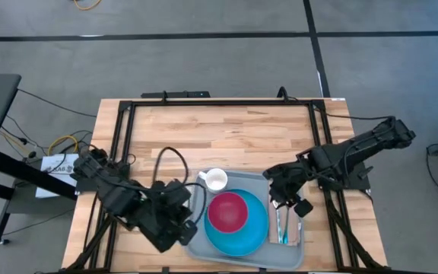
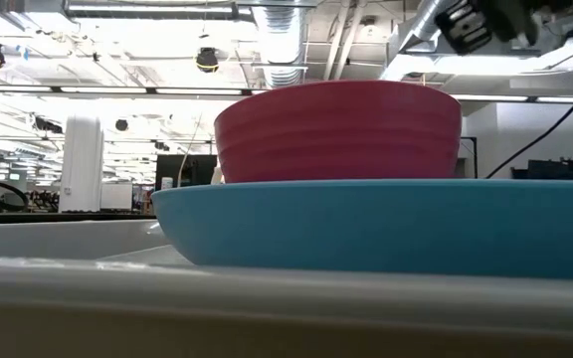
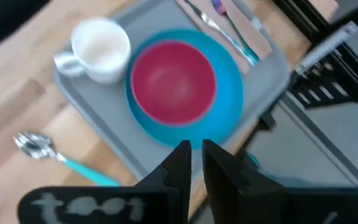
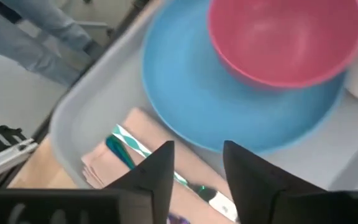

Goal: Set up tray
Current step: Put the green spoon on the brown napkin

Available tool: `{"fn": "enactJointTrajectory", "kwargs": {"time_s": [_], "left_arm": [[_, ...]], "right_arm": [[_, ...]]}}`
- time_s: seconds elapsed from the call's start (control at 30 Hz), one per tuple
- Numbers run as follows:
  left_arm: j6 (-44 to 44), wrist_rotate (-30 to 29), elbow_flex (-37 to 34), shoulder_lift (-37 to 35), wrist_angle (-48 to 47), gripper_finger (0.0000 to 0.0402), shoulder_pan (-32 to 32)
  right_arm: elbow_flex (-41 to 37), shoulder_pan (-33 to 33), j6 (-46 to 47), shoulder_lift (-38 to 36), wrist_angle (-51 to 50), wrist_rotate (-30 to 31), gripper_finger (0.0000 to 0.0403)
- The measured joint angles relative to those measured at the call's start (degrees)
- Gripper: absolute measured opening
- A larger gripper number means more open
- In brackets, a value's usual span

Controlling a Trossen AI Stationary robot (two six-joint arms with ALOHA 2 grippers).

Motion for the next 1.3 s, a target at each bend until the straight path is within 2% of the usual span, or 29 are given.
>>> {"fn": "enactJointTrajectory", "kwargs": {"time_s": [0.13, 0.2, 0.27, 0.43, 0.5, 0.57, 0.67, 0.83, 1.0, 1.17, 1.3], "left_arm": [[-3.03, 4.92, -0.02, -2.57, 0.02, 0.0028, -1.08], [-4.36, 4.96, -0.01, -3.90, 0.00, 0.0028, -1.72], [-4.98, 1.80, -0.01, -4.74, 0.00, 0.0028, -2.37], [-5.13, -16.27, 0.00, -3.92, 0.00, 0.0028, -3.15], [-4.88, -18.80, 0.00, -2.52, 0.04, 0.0028, -1.98], [-4.89, -18.72, -0.05, -1.07, 0.04, 0.0028, -0.30], [-3.56, -15.94, -0.03, 0.14, 0.00, 0.0028, 2.91], [12.48, -5.30, -0.28, 1.63, 0.07, 0.0028, 8.81], [22.83, -0.51, -1.79, 1.49, 0.02, 0.0028, 13.06], [29.72, 3.80, -1.79, 1.45, 0.02, 0.0032, 15.04], [31.65, 4.80, -1.79, 1.45, 0.21, 0.0053, 16.15]], "right_arm": [[0.00, -3.11, -0.02, 0.07, -1.55, 0.65, 0.0160], [0.00, -4.67, -0.02, -0.16, -2.00, 0.67, 0.0177], [0.05, -6.43, 0.04, -0.39, -2.05, 0.62, 0.0193], [2.61, -10.31, 6.72, -0.34, -2.26, 0.47, 0.0219], [3.51, -11.61, 10.46, -0.33, -2.33, 0.48, 0.0224], [4.15, -12.74, 14.77, -0.33, -1.67, 0.47, 0.0226], [4.26, -13.68, 22.06, -0.30, -0.04, 0.44, 0.0226], [4.24, -13.96, 30.55, 0.22, 3.59, 0.43, 0.0224], [4.26, -13.58, 38.18, 0.22, 7.06, 0.40, 0.0224], [4.26, -12.27, 39.89, 0.22, 8.71, 0.43, 0.0224], [4.26, -11.41, 39.89, 0.22, 8.70, 0.46, 0.0224]]}}
